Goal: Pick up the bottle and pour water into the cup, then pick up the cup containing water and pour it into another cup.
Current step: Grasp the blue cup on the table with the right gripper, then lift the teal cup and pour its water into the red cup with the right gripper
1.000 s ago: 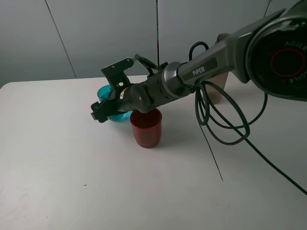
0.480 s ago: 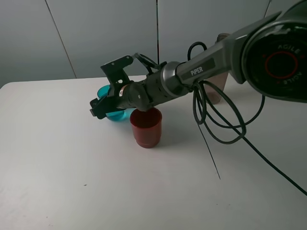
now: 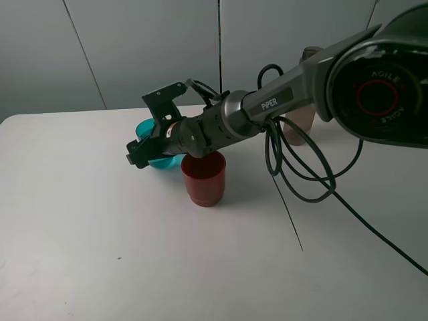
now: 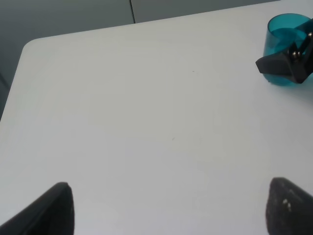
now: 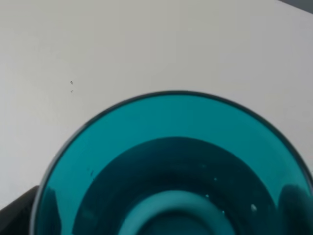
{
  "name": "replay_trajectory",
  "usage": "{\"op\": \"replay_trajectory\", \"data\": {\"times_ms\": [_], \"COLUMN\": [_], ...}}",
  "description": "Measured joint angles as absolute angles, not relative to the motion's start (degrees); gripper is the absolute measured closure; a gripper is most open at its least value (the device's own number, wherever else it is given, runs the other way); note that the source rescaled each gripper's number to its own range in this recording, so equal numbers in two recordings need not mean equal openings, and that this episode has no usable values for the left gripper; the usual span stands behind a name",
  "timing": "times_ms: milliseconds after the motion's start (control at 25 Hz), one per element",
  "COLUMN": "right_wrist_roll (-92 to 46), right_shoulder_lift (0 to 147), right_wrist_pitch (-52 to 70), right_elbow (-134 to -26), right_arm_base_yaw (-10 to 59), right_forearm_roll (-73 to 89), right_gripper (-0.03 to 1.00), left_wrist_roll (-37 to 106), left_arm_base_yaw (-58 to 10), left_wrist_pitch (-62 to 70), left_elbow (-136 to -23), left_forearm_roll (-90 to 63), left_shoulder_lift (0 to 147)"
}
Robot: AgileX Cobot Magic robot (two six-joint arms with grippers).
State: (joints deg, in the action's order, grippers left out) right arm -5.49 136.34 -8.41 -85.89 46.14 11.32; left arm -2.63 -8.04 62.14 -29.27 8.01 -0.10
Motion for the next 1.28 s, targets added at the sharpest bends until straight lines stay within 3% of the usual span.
{"op": "replay_trajectory", "data": {"times_ms": [40,80,120,160,800,1280], "right_wrist_roll": [-5.5,-5.5,-5.5,-5.5,-6.7,-7.4], "right_shoulder_lift": [136.3,136.3,136.3,136.3,135.7,125.4], "right_wrist_pitch": [-8.4,-8.4,-8.4,-8.4,-6.3,2.5], "right_elbow": [-85.9,-85.9,-85.9,-85.9,-86.0,-86.0], "right_arm_base_yaw": [46.0,45.9,45.9,45.9,45.8,45.8], "right_forearm_roll": [11.3,11.3,11.3,11.3,11.3,8.1], "right_gripper": [0.0,0.14,0.44,0.84,0.83,0.83], "left_wrist_roll": [-2.6,-2.6,-2.6,-2.6,-2.7,-2.7], "left_arm_base_yaw": [-8.0,-8.0,-8.0,-8.0,-8.0,-8.0], "left_wrist_pitch": [62.1,62.1,62.1,62.1,62.1,62.1], "left_elbow": [-29.3,-29.3,-29.3,-29.3,-29.3,-29.3], "left_forearm_roll": [8.0,8.0,8.0,8.0,8.2,8.2], "left_shoulder_lift": [-0.1,-0.1,-0.1,-0.1,-0.1,-0.1]}}
